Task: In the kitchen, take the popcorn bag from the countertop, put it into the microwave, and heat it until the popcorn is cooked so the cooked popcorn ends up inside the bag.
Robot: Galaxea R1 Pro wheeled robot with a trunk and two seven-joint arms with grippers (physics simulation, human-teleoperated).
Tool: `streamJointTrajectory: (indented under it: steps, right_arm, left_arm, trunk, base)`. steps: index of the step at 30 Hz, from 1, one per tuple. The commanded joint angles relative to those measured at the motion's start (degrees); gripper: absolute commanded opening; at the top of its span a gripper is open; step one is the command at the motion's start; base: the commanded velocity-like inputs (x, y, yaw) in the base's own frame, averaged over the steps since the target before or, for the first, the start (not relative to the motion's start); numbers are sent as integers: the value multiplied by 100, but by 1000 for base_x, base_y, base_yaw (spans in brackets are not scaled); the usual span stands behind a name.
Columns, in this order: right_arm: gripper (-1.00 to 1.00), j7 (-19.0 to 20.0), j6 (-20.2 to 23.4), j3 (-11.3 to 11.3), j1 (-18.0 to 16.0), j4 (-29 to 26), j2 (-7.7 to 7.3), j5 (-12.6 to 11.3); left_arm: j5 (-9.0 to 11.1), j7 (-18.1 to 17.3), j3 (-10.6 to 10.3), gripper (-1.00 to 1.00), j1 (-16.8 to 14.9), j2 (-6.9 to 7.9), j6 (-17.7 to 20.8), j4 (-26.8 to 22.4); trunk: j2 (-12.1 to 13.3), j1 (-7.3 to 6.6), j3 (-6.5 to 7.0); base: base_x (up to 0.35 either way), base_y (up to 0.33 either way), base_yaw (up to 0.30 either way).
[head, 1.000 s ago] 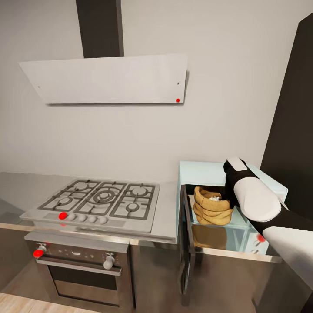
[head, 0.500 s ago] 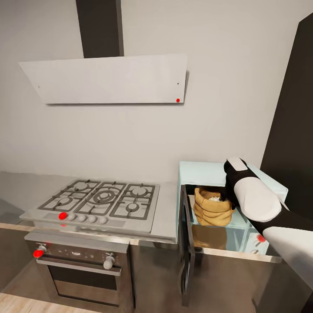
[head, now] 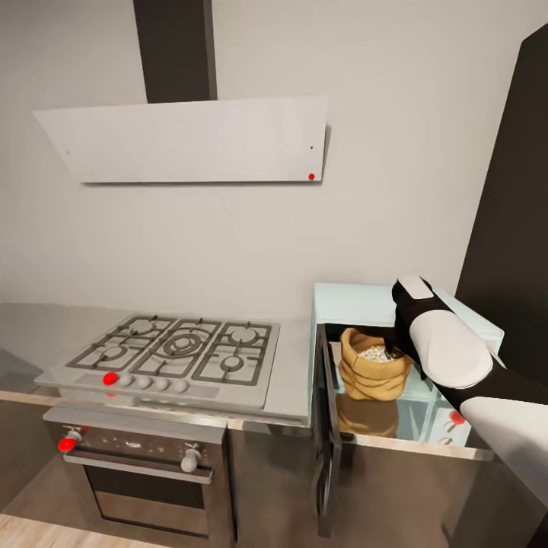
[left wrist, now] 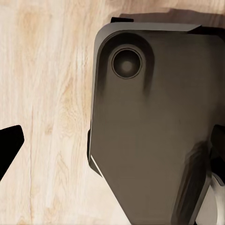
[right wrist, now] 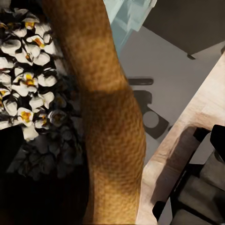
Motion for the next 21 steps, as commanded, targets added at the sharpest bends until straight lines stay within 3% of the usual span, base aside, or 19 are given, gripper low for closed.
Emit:
streamJointTrajectory:
  steps: [1, 21]
  right_arm:
    - [100, -36, 60, 9, 0, -15, 2, -40]
    - [100, -36, 72, -27, -2, -13, 2, -40]
  left_arm:
    - [4, 6, 42, 100, -1, -1, 21, -9]
    - [4, 6, 42, 100, -1, -1, 21, -9]
  trunk:
    - [-5, 0, 0]
    - [-5, 0, 188]
  base:
    - [0, 0, 0]
    - [0, 0, 0]
